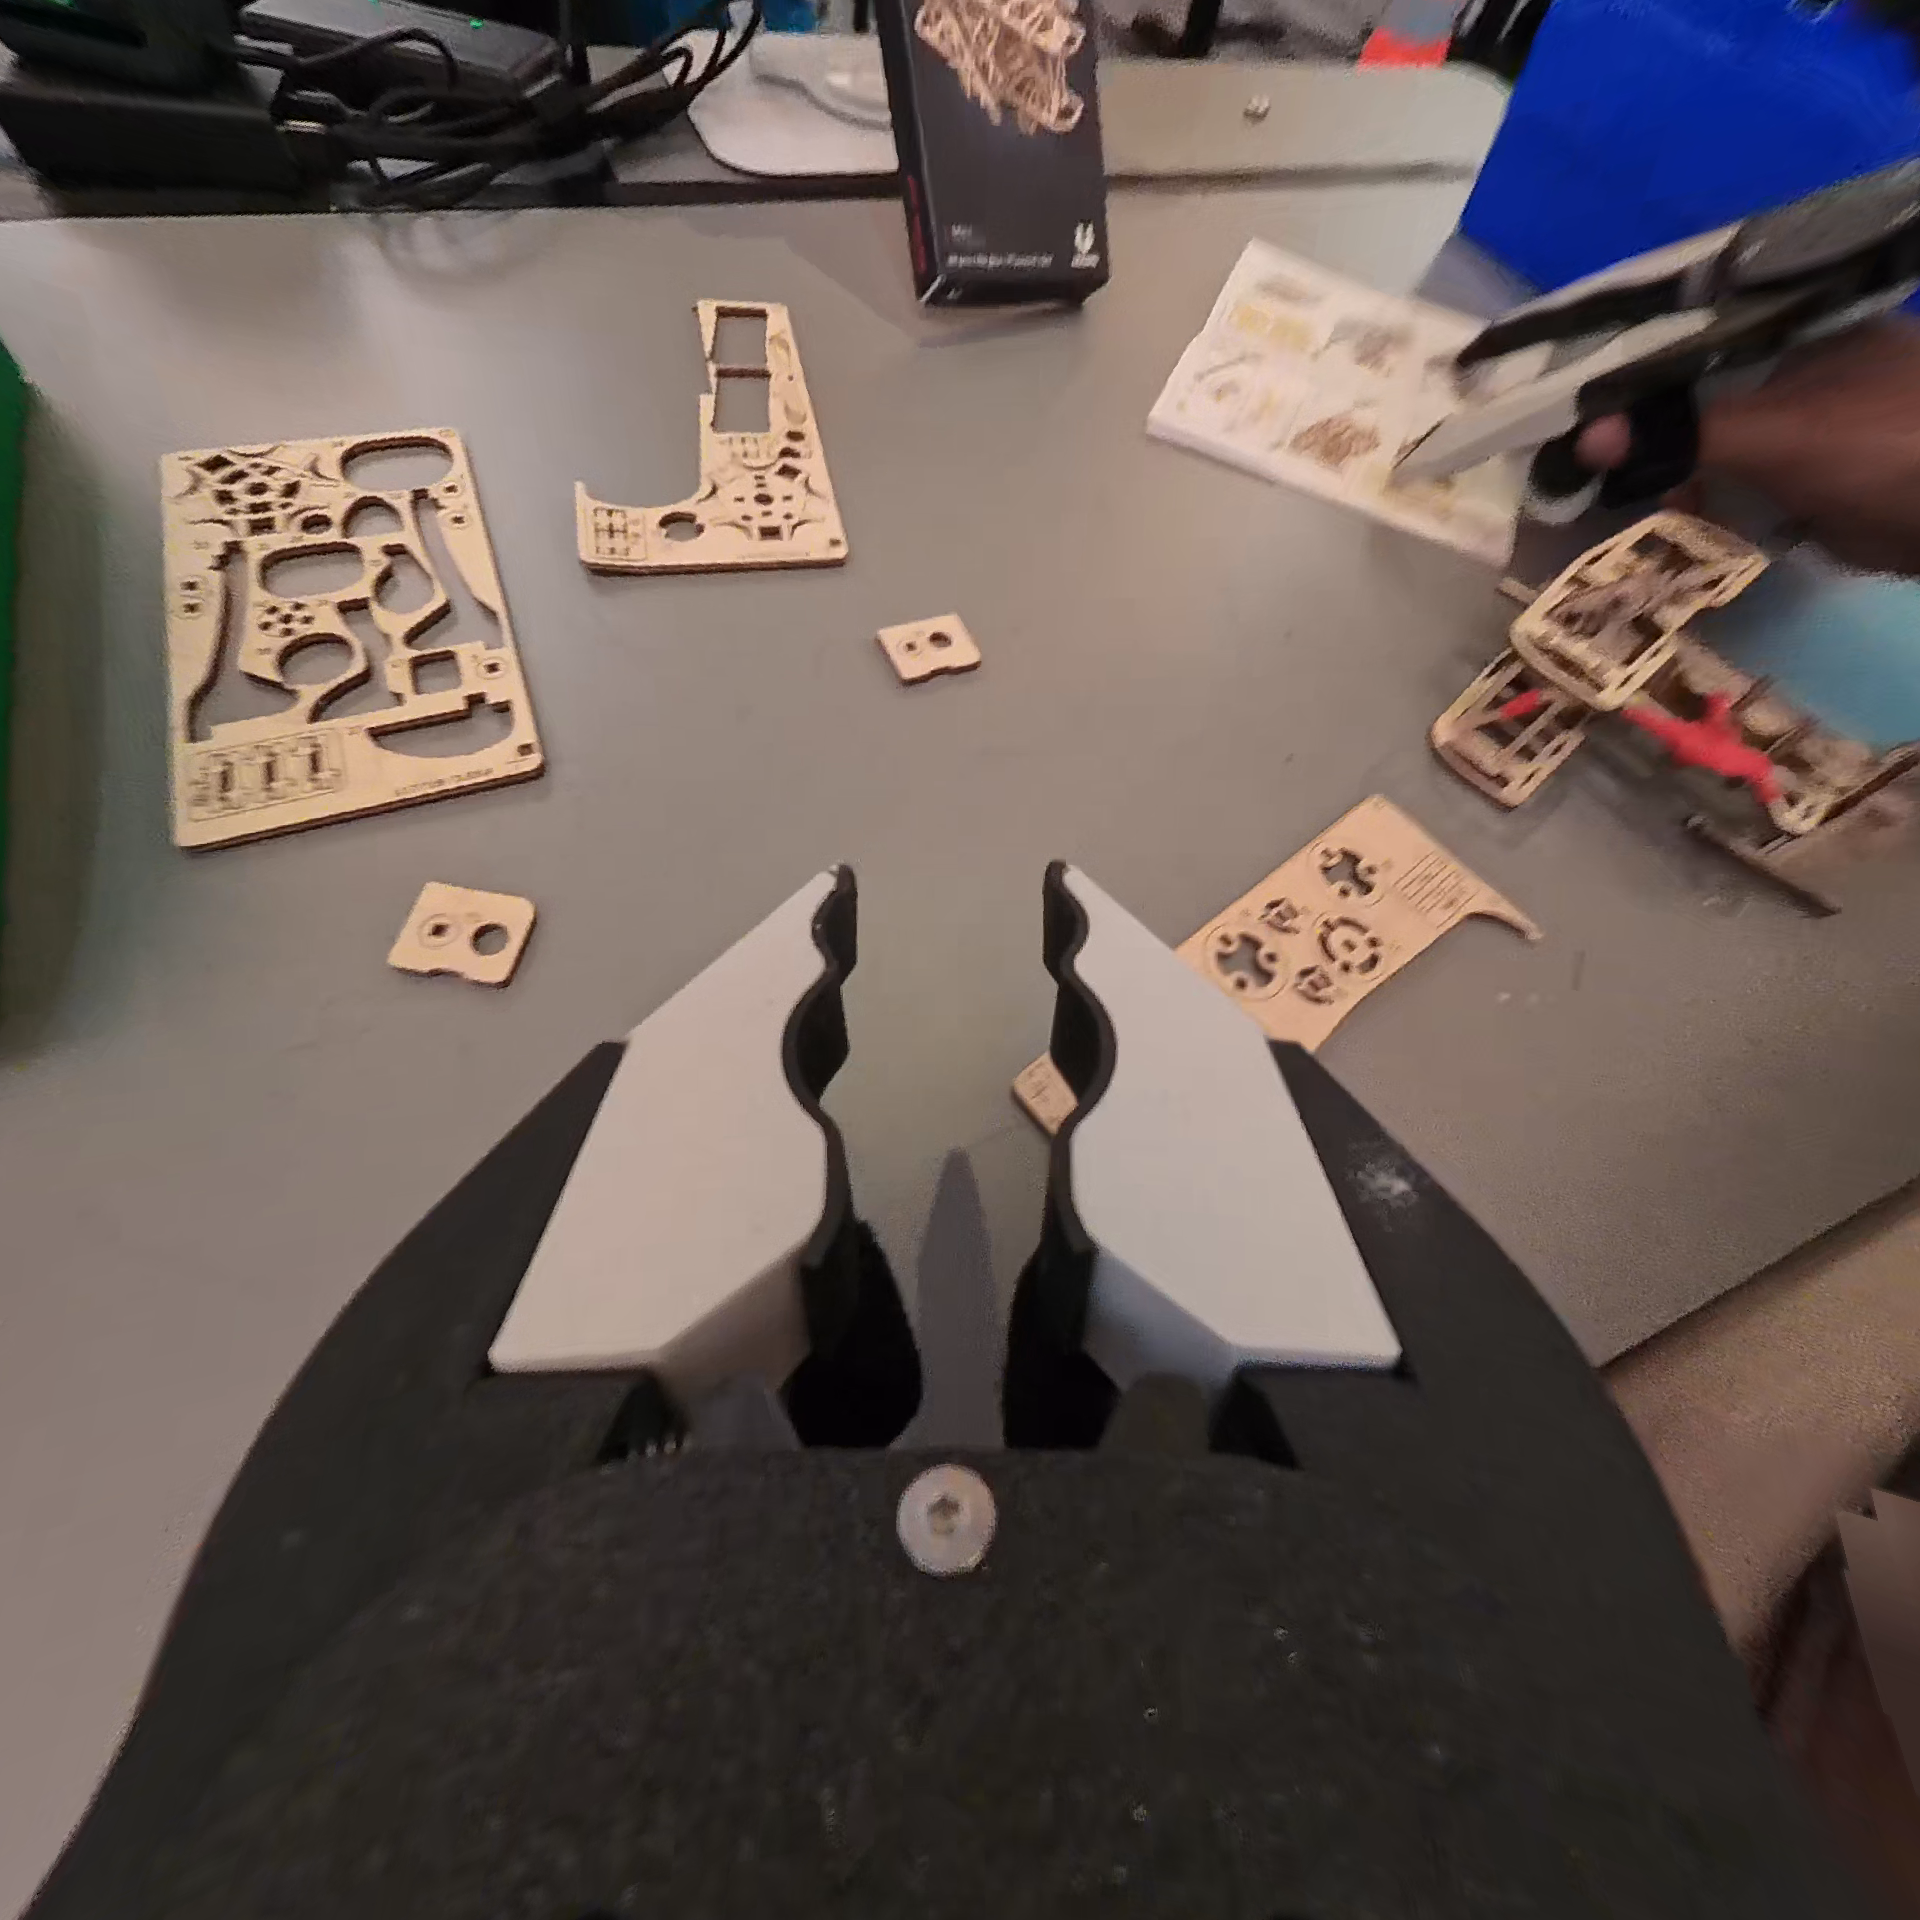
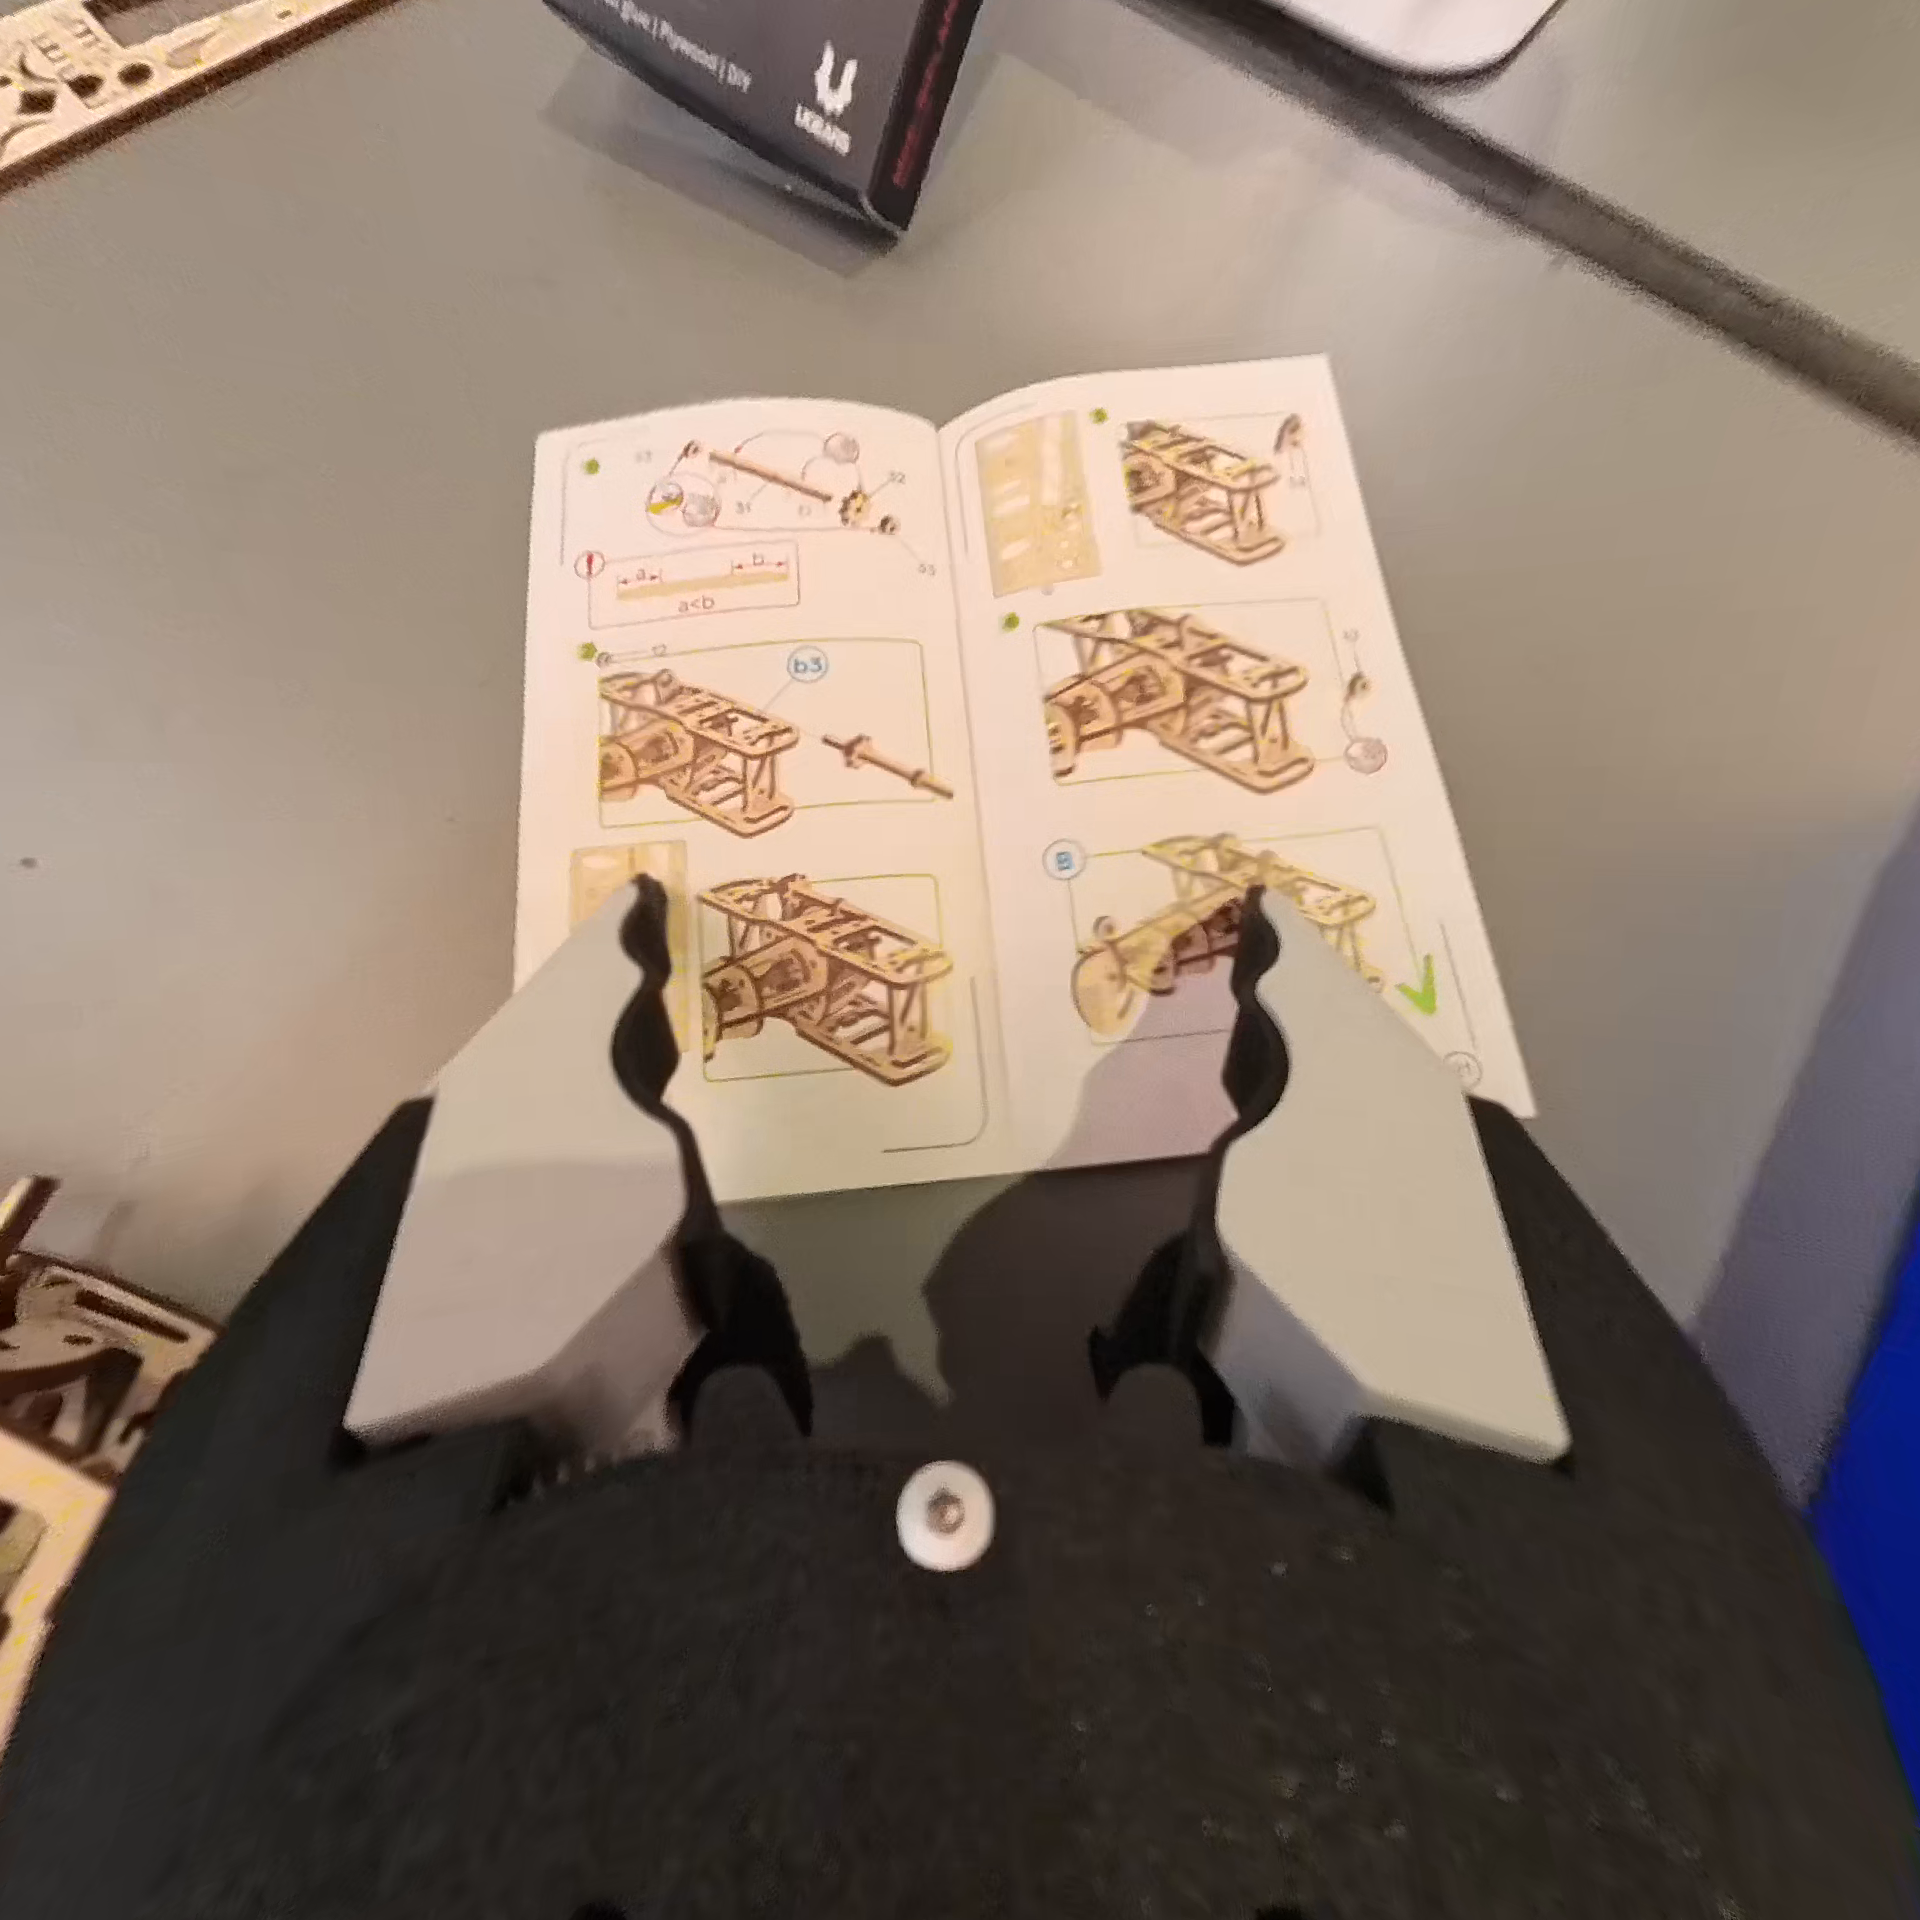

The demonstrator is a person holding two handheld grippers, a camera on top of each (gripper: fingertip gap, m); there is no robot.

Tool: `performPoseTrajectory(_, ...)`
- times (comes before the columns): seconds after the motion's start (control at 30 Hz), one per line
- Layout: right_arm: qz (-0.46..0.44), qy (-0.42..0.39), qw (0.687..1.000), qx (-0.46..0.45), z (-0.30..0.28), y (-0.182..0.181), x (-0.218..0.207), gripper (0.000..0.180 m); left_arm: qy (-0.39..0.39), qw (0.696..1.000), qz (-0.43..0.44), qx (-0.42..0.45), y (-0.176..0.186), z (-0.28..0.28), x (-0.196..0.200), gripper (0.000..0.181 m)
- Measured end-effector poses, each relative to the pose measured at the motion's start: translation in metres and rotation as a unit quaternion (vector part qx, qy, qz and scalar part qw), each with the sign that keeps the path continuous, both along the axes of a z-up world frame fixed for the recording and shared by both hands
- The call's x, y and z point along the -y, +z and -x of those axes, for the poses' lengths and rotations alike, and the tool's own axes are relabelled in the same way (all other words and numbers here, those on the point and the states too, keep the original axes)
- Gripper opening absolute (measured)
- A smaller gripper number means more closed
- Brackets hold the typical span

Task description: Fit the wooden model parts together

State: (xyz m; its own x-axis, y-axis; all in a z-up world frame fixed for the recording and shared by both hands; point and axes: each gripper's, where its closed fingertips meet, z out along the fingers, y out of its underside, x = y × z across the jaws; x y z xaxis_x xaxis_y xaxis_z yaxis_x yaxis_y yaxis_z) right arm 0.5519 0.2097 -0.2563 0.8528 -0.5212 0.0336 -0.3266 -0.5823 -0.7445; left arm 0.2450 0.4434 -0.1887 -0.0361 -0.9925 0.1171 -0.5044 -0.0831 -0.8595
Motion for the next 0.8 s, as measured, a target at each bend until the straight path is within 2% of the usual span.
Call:
performPoseTrajectory(0.07,-0.009,0.002,1.0,0.027,0.0,0.017,-0.003,0.107,0.004,1.0,-0.006,-0.018,-0.006,0.006,-0.002,0.038)
performPoseTrajectory(0.17,-0.029,-0.005,0.999,0.026,0.009,0.042,-0.009,0.11,-0.003,0.995,0.034,-0.091,-0.024,0.021,-0.004,0.049)
performPoseTrajectory(0.27,-0.059,-0.02,0.998,0.029,0.025,0.073,-0.01,0.107,0.016,0.99,-0.01,-0.143,-0.03,0.033,-0.031,0.051)
performPoseTrajectory(0.4,-0.095,-0.026,0.994,0.042,0.061,0.112,-0.003,0.103,0.031,0.987,-0.035,-0.152,-0.016,0.04,-0.055,0.055)
performPoseTrajectory(0.53,-0.173,-0.02,0.982,0.067,0.103,0.149,0.002,0.1,0.0,0.993,-0.013,-0.117,0.005,0.046,-0.035,0.057)
performPoseTrajectory(0.63,-0.216,-0.019,0.975,0.04,0.145,0.151,0.006,0.102,-0.031,0.996,0.008,-0.087,0.008,0.048,-0.006,0.053)
performPoseTrajectory(0.8,-0.273,-0.013,0.962,-0.002,0.248,0.12,0.022,0.096,-0.067,0.991,-0.022,-0.115,-0.012,0.055,0.02,0.053)
